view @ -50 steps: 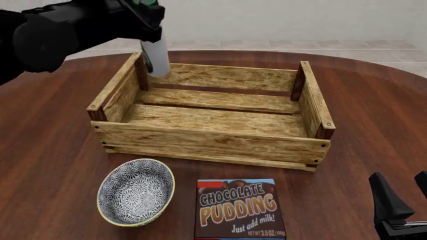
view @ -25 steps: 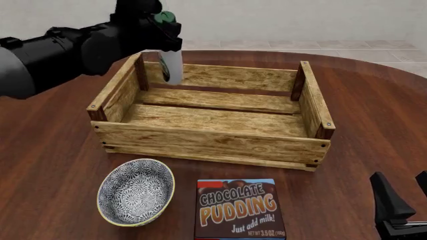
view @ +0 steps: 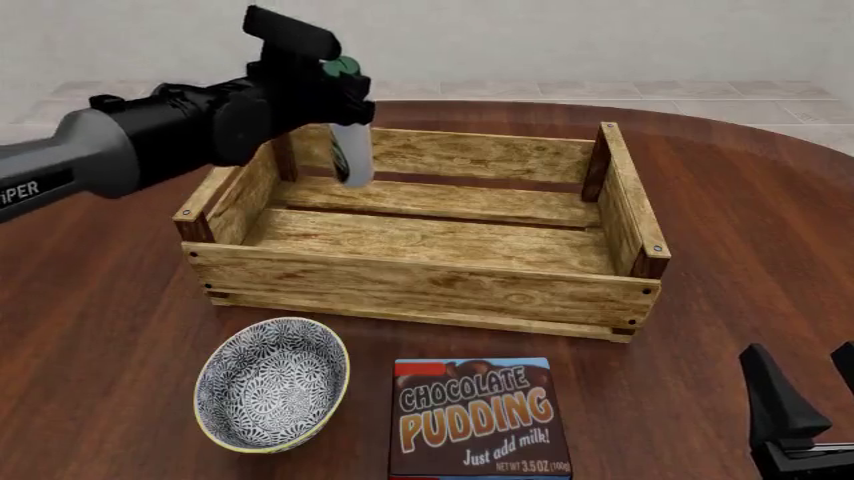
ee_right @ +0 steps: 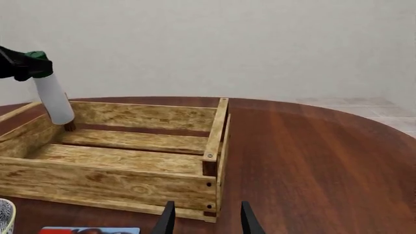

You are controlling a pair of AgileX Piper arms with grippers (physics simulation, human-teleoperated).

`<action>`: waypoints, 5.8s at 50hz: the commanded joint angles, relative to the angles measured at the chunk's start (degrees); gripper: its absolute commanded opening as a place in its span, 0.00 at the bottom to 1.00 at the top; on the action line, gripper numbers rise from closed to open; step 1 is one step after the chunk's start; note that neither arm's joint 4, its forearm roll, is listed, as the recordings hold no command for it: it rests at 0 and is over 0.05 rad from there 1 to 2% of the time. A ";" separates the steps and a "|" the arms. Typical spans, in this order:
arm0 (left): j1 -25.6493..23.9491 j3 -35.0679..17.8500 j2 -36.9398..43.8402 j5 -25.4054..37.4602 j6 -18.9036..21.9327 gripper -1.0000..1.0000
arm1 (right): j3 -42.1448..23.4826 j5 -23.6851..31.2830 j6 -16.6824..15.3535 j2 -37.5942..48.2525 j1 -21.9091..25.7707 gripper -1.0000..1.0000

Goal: Pick up the salad dressing and put it in the tray.

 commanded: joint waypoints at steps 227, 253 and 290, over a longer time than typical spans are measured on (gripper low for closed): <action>-0.41 8.79 12.10 -11.29 -2.22 1.00 | 0.02 -0.25 1.39 -0.20 -1.09 1.00; -0.87 7.91 9.59 -9.45 -1.34 1.00 | 0.02 -0.23 1.39 -0.19 -1.14 1.00; -0.33 5.69 4.30 -5.48 1.40 1.00 | -0.06 -0.11 1.47 -0.14 -1.35 1.00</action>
